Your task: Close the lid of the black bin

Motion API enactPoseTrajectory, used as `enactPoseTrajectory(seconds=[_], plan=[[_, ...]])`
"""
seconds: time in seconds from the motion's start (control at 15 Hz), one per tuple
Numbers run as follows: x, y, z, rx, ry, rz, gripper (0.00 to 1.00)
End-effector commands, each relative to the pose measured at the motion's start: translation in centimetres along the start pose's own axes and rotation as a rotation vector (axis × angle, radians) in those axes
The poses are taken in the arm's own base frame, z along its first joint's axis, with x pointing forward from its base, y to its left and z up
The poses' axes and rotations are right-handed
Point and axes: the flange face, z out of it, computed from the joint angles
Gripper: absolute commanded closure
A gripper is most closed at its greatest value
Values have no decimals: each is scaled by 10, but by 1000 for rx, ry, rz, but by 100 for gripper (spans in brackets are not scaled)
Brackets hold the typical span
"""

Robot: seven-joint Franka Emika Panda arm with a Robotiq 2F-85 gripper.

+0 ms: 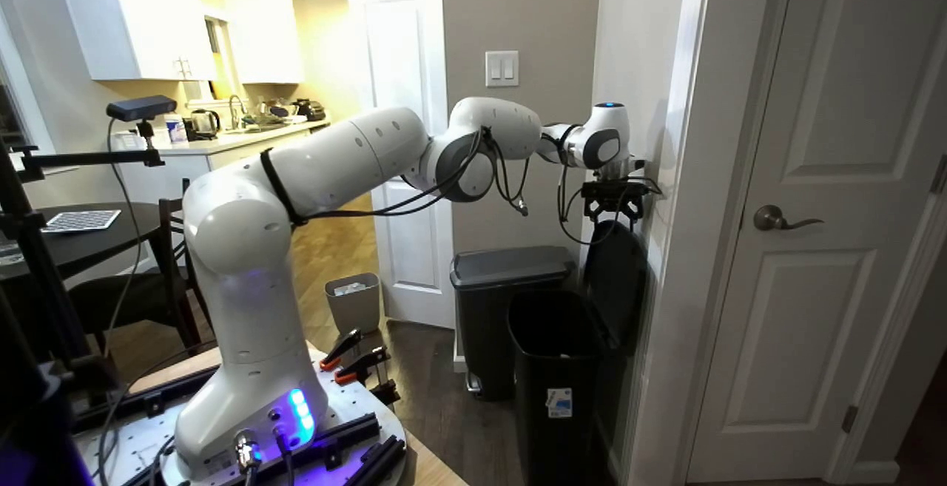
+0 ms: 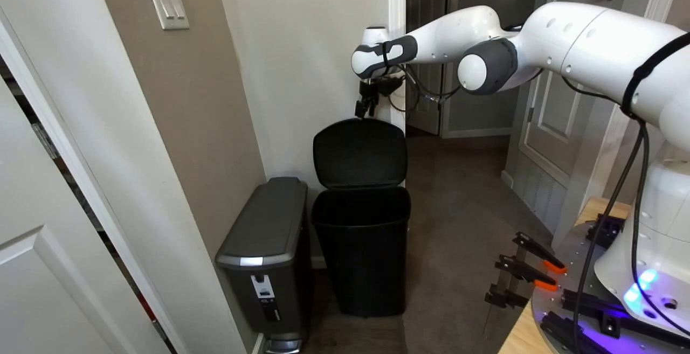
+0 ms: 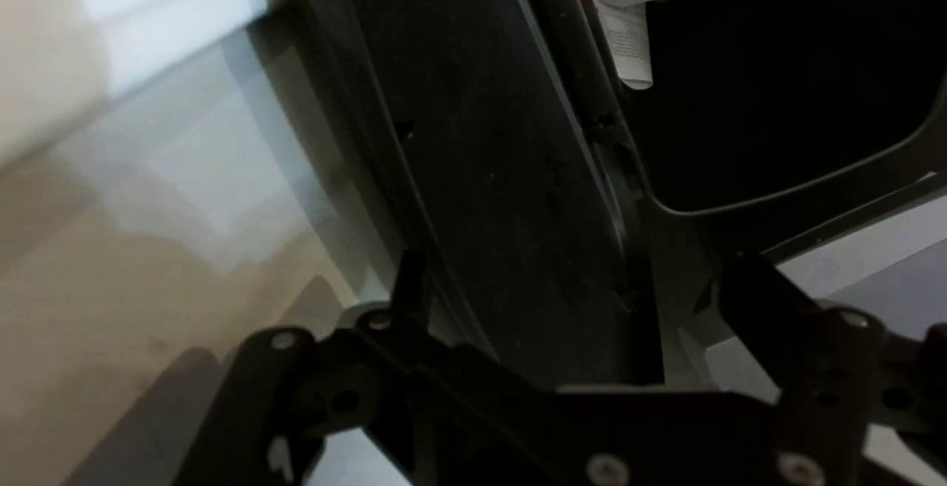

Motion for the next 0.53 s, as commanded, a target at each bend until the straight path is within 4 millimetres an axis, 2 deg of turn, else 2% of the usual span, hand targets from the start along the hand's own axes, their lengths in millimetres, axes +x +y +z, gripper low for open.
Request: enactPoseTrajectory(seconds=[0.0, 0.47], plan=[[2, 2, 6, -56, 21, -68, 0], [2, -3, 20, -105, 4, -136, 0]])
